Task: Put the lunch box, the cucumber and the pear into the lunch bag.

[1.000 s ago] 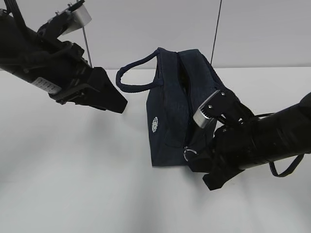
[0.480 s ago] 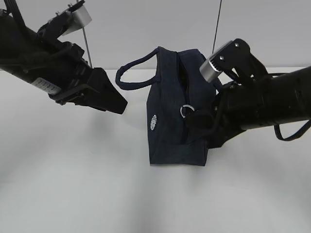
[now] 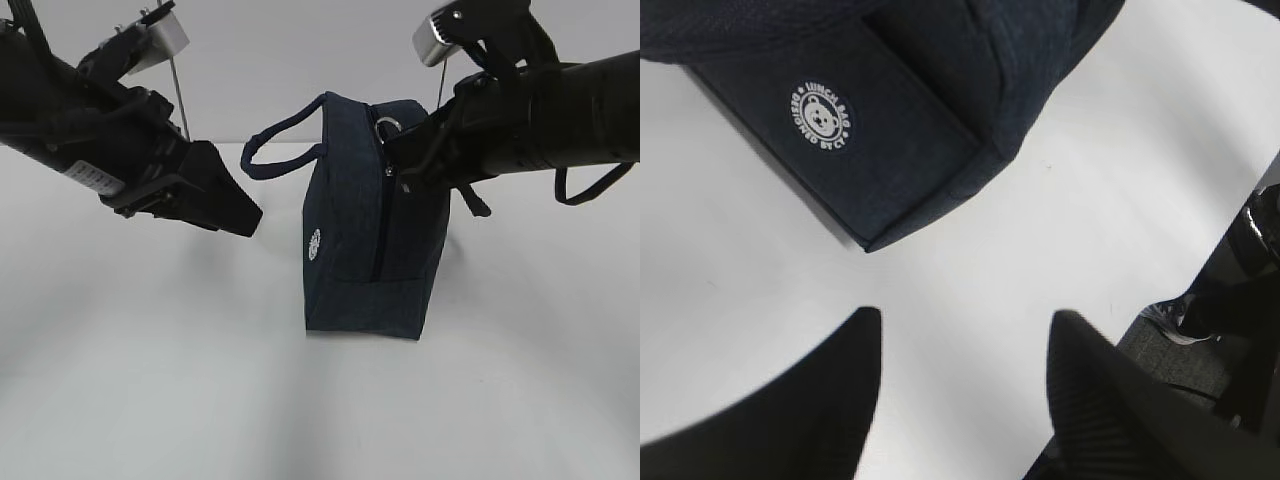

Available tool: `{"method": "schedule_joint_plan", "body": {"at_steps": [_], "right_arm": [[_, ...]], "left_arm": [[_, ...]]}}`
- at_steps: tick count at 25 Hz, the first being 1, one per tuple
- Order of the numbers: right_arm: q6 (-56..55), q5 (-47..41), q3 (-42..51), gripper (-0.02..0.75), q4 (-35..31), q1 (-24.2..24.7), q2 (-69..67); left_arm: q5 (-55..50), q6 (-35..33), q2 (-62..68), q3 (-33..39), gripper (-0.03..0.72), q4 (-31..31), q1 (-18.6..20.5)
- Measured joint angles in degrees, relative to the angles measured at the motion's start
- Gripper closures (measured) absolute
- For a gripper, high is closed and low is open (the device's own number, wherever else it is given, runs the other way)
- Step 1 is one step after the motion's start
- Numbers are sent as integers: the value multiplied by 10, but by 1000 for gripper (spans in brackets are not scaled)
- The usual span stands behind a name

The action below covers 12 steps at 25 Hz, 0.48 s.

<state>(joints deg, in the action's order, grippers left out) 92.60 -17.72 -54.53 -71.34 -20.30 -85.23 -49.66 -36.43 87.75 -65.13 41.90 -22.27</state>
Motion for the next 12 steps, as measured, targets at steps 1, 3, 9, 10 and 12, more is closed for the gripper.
{"method": "schedule_joint_plan", "body": {"at_steps": [1, 3, 9, 10, 12], "right_arm": [[0, 3, -4, 754, -11, 0, -5], [0, 5, -8, 754, -30, 0, -17], [-1, 6, -9, 754, -42, 0, -24], [-1, 6, -10, 754, -42, 0, -24], [-1, 6, -10, 754, -42, 0, -24]], "left_arm": [[0, 0, 0, 0, 307, 2, 0], [0, 0, 1, 0, 307, 13, 0], [31, 27, 2, 0, 308, 136, 0], [47, 35, 2, 0, 308, 159, 0], [72, 45, 7, 0, 308, 196, 0]]}}
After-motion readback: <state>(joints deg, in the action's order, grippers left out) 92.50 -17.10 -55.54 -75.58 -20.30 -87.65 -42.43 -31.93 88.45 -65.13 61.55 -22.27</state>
